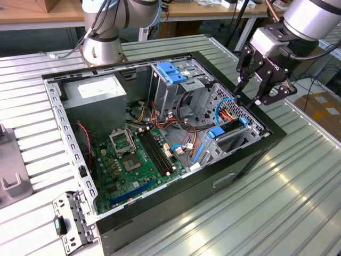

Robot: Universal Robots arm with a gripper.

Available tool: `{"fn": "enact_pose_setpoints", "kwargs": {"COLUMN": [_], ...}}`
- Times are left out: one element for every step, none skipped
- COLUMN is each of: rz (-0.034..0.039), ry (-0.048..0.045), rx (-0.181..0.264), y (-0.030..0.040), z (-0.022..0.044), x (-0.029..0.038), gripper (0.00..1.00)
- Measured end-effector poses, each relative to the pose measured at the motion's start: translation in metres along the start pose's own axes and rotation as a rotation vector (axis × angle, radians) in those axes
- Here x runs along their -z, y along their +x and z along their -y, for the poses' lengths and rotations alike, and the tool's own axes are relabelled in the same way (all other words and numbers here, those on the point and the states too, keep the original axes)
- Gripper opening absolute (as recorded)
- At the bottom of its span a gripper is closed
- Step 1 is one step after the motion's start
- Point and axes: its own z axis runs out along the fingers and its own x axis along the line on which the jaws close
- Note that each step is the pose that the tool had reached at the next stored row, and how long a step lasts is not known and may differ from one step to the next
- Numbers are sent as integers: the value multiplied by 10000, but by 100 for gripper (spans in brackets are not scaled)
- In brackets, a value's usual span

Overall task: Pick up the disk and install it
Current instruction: 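Insert the second disk wire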

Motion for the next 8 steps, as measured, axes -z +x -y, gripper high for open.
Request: {"fn": "enact_pose_setpoints", "kwargs": {"rz": [0,-1,0,1,-2,-2,-2,-1], "ry": [3,7,13,15,19,21,22,22], "rx": [1,1,1,1,1,2,2,2], "y": [1,2,4,5,5,6,7,8], "z": [-16,-38,-72,-94,-115,-136,-154,-167], "x": [0,1,1,0,1,1,1,1], "gripper": [54,54,54,54,54,54,54,54]}}
